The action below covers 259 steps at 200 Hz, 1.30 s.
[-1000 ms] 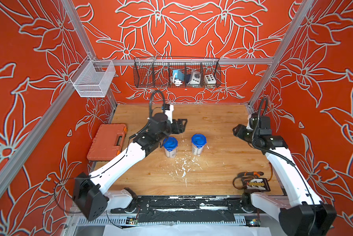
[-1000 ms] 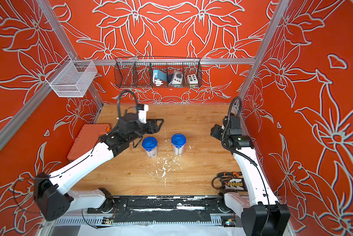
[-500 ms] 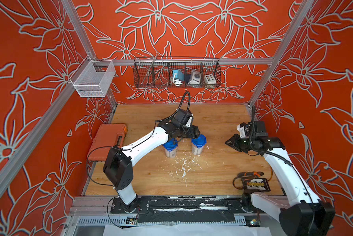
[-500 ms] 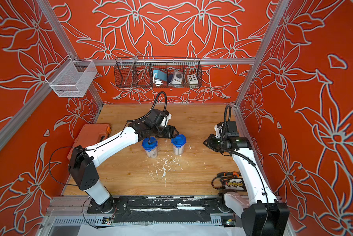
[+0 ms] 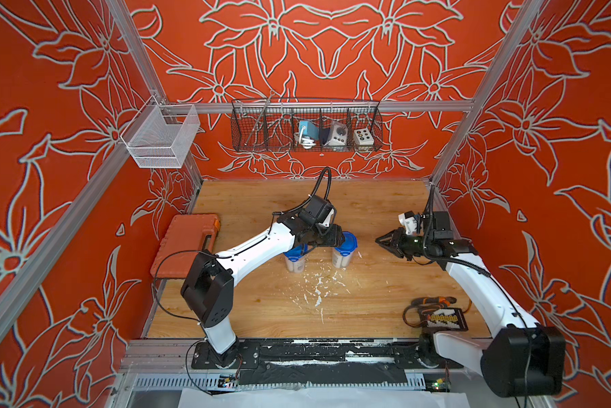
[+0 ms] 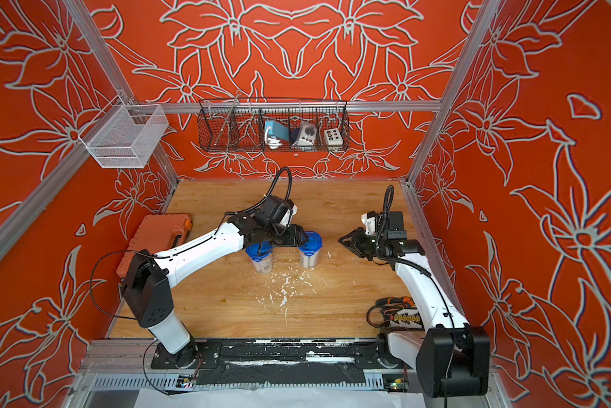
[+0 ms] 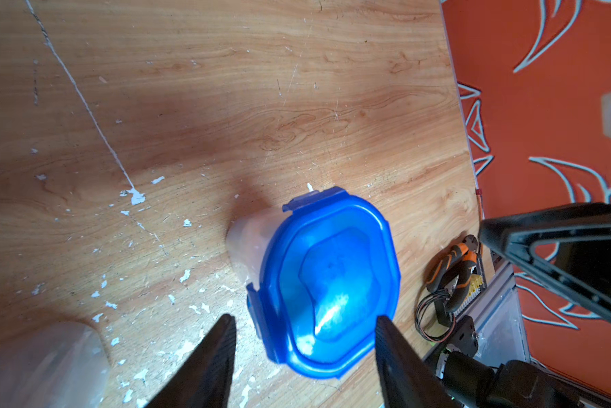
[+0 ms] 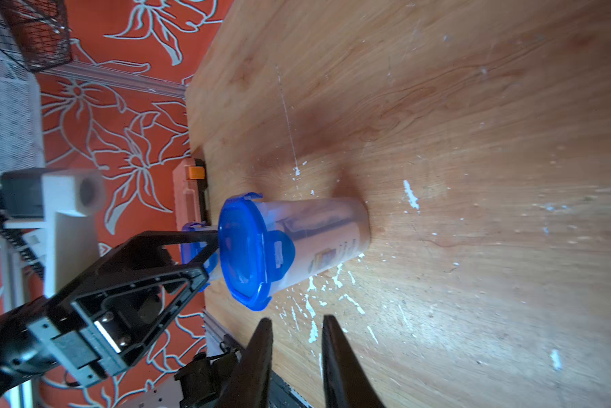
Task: Take out toiletry kits
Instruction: Unfasten the latch on the container.
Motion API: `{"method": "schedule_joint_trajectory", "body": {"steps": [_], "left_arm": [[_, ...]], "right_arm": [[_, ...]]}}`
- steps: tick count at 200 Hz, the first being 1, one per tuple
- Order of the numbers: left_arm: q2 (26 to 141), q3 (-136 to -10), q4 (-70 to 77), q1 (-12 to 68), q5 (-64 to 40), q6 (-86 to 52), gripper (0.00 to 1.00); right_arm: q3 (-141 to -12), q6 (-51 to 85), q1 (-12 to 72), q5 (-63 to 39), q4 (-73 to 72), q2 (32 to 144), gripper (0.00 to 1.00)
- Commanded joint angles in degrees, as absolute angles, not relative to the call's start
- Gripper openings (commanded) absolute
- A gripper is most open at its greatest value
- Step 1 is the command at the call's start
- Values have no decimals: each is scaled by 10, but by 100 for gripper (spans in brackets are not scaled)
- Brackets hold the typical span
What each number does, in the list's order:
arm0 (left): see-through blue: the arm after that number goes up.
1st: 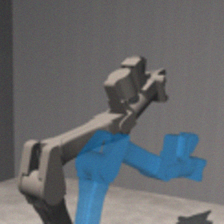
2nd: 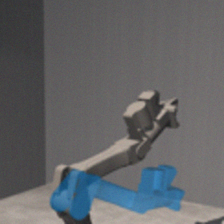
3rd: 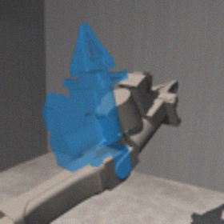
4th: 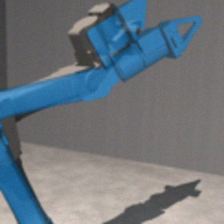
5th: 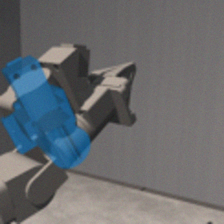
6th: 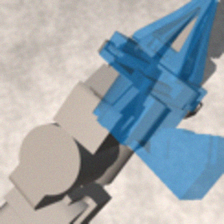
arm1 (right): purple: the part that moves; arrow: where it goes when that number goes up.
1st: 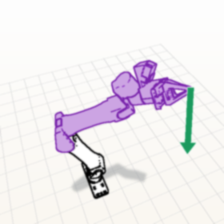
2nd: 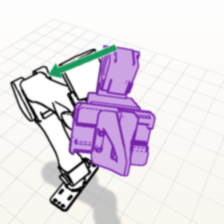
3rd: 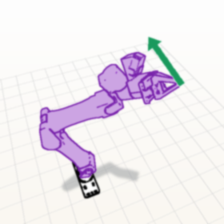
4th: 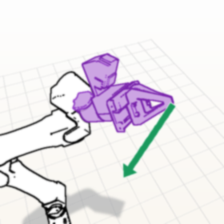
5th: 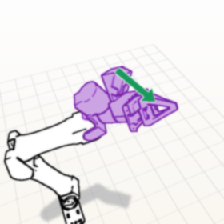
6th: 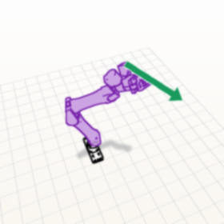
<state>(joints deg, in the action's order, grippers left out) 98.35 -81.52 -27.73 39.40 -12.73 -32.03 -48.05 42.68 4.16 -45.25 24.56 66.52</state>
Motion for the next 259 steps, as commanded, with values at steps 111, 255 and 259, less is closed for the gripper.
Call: {"method": "schedule_joint_trajectory", "body": {"steps": [111, 255, 259], "left_arm": [[1008, -787, -229, 396, -131, -356, 52], [990, -739, -231, 397, -122, -369, 47], [990, -739, -231, 396, -121, -369, 47]], "right_arm": [[-366, 570, 45, -565, -32, 687, 39], [-296, 758, 96, -603, -381, 830, 46], [-295, 763, 96, -605, -389, 835, 46]]}}
